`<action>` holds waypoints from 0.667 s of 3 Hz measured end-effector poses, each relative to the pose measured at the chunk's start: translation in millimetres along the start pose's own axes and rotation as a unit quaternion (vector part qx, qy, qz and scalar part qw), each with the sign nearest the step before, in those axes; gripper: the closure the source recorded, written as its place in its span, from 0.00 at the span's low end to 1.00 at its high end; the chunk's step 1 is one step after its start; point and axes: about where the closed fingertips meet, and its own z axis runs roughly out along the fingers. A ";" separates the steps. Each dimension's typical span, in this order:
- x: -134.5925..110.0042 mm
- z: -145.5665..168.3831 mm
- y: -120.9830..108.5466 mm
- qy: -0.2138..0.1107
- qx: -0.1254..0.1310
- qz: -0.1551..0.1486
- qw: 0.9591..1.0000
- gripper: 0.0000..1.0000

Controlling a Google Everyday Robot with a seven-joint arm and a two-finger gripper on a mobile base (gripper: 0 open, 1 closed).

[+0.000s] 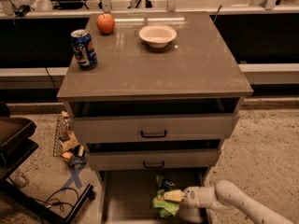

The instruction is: Place green rice chip bag into bottom drawer

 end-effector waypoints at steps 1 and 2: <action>1.0 1.9 0.7 0.001 -0.001 0.000 1.000 0.30; 2.7 5.5 2.0 0.004 -0.003 0.000 1.000 0.00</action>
Offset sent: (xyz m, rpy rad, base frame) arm -0.0006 0.0018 -0.0004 0.0018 0.0012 0.0025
